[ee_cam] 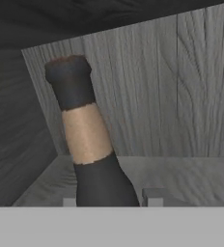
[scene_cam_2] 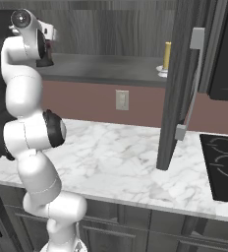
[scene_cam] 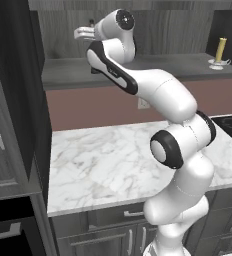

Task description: Get the candle and the liquor from the cabinet and move them to the dining counter.

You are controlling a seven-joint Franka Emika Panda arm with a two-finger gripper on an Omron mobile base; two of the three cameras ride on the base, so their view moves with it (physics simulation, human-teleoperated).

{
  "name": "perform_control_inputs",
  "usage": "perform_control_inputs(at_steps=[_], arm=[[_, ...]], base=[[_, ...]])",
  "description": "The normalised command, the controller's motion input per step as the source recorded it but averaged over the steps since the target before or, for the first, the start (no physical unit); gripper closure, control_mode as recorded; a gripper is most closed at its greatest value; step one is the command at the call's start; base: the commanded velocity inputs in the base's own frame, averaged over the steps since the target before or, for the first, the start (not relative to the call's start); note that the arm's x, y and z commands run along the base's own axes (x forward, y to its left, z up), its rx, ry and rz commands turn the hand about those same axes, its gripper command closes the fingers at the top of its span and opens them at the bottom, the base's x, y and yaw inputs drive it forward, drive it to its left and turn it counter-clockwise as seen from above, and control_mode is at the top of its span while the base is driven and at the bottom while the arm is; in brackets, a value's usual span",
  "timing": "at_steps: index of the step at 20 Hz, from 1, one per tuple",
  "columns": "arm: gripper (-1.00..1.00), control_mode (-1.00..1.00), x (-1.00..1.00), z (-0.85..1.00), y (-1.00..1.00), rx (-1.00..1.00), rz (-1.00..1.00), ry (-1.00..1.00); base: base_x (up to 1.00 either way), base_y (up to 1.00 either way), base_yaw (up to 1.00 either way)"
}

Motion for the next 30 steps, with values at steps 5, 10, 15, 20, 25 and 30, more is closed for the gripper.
perform_control_inputs(at_steps=[5, 10, 15, 20, 25, 30], arm=[[1.0, -1.0, -0.12, 0.0, -0.03, 0.0, 0.02, 0.0], [1.0, -1.0, -0.26, 0.01, -0.09, 0.0, 0.02, 0.0], [1.0, -1.0, -0.51, 0.0, -0.06, 0.0, 0.0, -0.04], [1.0, -1.0, -0.61, 0.0, -0.09, 0.01, 0.0, -0.09], [1.0, -1.0, -0.59, 0.07, -0.12, 0.03, 0.0, -0.07], [1.0, -1.0, -0.53, 0.17, -0.11, 0.02, 0.0, 0.0]], base=[[0.0, 0.0, 0.0], [0.0, 0.0, 0.0], [0.0, 0.0, 0.0], [0.0, 0.0, 0.0], [0.0, 0.0, 0.0], [0.0, 0.0, 0.0]])
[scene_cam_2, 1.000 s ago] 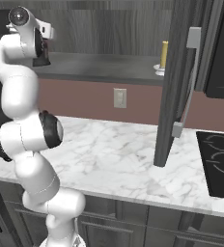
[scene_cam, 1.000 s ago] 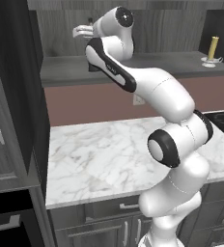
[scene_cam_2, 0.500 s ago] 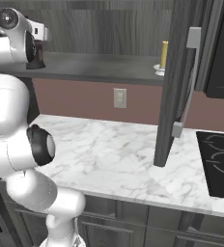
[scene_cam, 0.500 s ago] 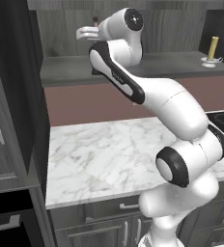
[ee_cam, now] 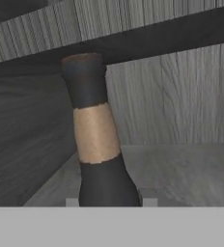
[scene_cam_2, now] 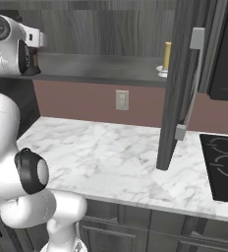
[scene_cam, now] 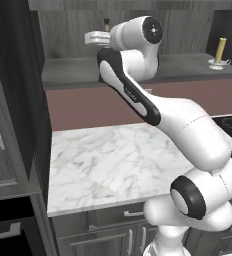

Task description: Get the candle and the liquor from the cabinet and move them to the dining counter.

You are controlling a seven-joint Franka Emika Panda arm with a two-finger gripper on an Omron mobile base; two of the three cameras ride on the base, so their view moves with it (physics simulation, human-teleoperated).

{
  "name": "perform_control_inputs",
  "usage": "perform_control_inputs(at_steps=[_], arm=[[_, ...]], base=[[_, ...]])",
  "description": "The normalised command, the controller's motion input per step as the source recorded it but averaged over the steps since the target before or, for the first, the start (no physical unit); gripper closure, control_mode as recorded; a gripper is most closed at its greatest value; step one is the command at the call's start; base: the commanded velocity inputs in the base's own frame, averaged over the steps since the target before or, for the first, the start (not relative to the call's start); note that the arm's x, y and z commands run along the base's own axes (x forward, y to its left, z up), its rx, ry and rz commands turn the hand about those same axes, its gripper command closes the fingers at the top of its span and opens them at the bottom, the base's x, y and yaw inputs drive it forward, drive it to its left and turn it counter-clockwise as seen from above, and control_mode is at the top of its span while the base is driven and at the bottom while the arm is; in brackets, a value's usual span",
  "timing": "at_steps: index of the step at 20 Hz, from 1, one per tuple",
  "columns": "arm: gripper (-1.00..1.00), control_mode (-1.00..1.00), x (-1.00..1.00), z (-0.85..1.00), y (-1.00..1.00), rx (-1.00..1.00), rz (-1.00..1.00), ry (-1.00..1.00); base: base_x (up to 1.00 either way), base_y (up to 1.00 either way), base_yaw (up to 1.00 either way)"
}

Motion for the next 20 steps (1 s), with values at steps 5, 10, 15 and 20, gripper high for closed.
perform_control_inputs(at_steps=[5, 10, 15, 20], arm=[[1.0, -1.0, -0.56, 0.22, -0.15, 0.03, 0.01, 0.0], [1.0, -1.0, -0.66, 0.16, -0.16, 0.03, 0.03, 0.0], [1.0, -1.0, -0.66, 0.0, -0.21, 0.01, 0.04, 0.0], [1.0, -1.0, -0.65, -0.21, -0.28, 0.0, 0.08, 0.0]], base=[[0.0, 0.0, 0.0], [0.0, 0.0, 0.0], [0.0, 0.0, 0.0], [0.0, 0.0, 0.0]])
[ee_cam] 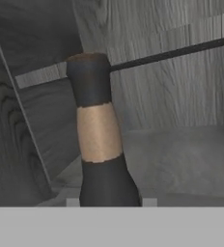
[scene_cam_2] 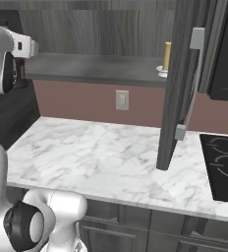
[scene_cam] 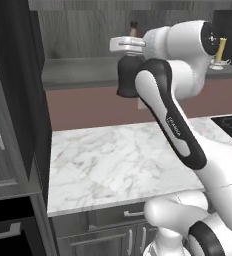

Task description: Get the candle and the liquor from the cabinet and move them to the dining counter.

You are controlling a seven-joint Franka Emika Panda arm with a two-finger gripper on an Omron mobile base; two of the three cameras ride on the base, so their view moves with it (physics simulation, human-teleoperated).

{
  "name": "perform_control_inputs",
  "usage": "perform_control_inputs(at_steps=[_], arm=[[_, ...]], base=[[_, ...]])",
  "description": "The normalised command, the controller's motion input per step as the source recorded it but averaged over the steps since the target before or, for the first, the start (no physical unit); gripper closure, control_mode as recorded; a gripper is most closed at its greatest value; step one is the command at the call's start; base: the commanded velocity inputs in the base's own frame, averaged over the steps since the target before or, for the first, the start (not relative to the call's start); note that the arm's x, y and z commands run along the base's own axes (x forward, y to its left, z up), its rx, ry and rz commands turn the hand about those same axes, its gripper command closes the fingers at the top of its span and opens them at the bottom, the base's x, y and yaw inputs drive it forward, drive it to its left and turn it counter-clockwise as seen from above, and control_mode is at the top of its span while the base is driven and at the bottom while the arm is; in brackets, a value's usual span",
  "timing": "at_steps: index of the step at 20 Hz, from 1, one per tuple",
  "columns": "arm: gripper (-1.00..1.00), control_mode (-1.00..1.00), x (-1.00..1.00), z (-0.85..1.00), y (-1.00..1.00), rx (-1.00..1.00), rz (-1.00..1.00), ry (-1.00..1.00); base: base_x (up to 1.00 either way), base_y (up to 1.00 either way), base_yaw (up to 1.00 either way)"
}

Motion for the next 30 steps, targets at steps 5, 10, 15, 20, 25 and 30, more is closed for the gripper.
perform_control_inputs(at_steps=[5, 10, 15, 20, 25, 30], arm=[[1.0, -1.0, -0.6, -0.23, -0.34, 0.0, 0.05, -0.01], [1.0, -1.0, -0.45, -0.18, -0.35, 0.0, 0.06, 0.0], [1.0, -1.0, -0.25, -0.33, -0.32, 0.0, 0.09, 0.0], [1.0, -1.0, -0.17, -0.35, -0.2, 0.0, 0.1, 0.0], [1.0, -1.0, -0.15, -0.34, -0.07, 0.0, 0.09, 0.0], [1.0, -1.0, -0.12, -0.25, -0.01, 0.0, 0.08, 0.0]], base=[[0.0, 0.0, 0.0], [0.0, 0.0, 0.0], [0.0, 0.0, 0.0], [0.0, 0.0, 0.0], [0.0, 0.0, 0.0], [0.0, 0.0, 0.0]])
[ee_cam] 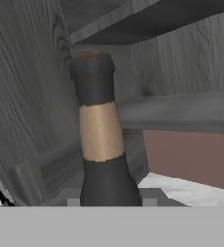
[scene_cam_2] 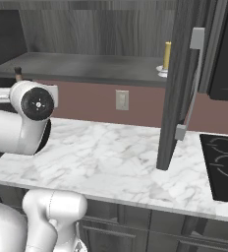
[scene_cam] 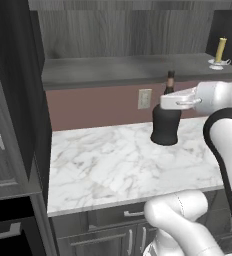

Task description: Get the candle and the liquor from the cabinet and move them to the dining counter.

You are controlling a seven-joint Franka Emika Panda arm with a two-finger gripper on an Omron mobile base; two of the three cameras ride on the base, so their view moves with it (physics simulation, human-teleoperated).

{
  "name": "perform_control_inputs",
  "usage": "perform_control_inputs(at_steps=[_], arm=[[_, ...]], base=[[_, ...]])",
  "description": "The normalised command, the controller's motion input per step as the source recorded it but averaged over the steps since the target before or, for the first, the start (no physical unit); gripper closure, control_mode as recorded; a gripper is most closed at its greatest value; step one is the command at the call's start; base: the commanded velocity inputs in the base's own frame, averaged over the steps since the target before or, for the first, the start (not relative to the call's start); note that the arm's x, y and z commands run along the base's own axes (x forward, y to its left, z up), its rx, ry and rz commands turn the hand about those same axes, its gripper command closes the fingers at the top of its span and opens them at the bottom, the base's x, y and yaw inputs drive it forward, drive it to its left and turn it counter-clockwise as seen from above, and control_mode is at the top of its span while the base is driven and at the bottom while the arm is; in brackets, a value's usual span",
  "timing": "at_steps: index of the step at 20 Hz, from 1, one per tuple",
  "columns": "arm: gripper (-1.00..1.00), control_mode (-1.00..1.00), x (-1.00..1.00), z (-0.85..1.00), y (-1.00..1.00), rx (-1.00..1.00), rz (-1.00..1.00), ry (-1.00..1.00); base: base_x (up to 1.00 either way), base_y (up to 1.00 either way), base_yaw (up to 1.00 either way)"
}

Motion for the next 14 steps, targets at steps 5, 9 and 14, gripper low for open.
perform_control_inputs(at_steps=[5, 9, 14], arm=[[1.0, -1.0, -0.05, -0.04, 0.0, -0.02, 0.01, 0.02], [1.0, -1.0, 0.0, 0.0, 0.0, 0.0, 0.0, 0.0], [1.0, -1.0, 0.0, 0.0, 0.0, 0.0, 0.0, 0.0]], base=[[0.0, 0.0, 0.0], [0.0, 0.0, 0.0], [0.0, 0.0, 0.0]])
